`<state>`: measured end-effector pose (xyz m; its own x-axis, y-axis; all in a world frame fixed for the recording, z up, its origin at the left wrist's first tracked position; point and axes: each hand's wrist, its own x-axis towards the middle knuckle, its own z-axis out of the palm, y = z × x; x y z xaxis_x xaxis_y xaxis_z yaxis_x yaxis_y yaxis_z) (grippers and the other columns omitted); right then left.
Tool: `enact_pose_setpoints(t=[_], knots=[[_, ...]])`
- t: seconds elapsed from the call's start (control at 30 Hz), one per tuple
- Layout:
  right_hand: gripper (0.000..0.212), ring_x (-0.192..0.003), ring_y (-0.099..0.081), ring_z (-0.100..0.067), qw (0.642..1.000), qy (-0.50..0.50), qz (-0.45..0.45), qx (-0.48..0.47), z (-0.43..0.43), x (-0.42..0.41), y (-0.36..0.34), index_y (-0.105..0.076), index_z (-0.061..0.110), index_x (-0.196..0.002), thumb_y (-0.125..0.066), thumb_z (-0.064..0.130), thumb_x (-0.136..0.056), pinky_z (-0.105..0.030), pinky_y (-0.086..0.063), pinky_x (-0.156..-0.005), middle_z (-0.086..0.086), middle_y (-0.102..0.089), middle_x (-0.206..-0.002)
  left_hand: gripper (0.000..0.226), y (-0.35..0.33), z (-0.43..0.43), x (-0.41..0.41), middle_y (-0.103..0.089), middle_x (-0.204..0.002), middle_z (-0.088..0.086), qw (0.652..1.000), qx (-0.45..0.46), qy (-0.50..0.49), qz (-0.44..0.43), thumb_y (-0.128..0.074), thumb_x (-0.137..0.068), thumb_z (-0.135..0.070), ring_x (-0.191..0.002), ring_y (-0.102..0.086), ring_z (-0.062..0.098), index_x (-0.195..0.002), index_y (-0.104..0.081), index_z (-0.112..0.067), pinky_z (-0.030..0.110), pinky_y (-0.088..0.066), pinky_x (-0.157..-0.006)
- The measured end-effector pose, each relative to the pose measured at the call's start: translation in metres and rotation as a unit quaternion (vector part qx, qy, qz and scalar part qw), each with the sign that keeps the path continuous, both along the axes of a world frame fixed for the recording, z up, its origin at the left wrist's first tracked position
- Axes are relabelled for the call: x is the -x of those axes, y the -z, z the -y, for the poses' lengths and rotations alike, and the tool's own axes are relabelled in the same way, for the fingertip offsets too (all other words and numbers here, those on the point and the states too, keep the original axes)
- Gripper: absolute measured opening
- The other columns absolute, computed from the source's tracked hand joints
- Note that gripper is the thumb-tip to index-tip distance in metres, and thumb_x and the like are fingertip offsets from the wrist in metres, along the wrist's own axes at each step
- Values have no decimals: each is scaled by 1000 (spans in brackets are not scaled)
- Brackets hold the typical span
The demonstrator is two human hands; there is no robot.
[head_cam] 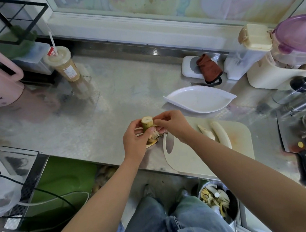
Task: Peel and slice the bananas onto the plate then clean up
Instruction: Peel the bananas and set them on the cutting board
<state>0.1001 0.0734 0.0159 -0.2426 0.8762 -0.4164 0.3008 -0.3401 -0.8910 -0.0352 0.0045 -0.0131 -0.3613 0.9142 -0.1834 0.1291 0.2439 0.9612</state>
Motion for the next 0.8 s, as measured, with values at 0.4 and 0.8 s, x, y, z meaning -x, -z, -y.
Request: enact_pose_setpoints(t=[0.4,0.8], knots=[[9,-64,-65,-21,998,56,13,29,5,-28,17,-70,0,-91,-64,5,-87,-26,-56,-65,-18,-69,-79,18,-12,-18,10,-62,-103,15,930,6,-96,354,-55,-96,-15,-101,-64,23,-107,-61,-2,36,-56,-89],[14,-72,-70,-17,995,-35,24,-86,-6,-2,-3,-73,12,-92,-71,24,-84,-33,-59,-75,-4,-73,-81,20,-12,-11,-3,-68,-109,17,979,49,-8,197,-62,-92,-20,-97,-69,29,-107,-70,-10,44,-56,-88]])
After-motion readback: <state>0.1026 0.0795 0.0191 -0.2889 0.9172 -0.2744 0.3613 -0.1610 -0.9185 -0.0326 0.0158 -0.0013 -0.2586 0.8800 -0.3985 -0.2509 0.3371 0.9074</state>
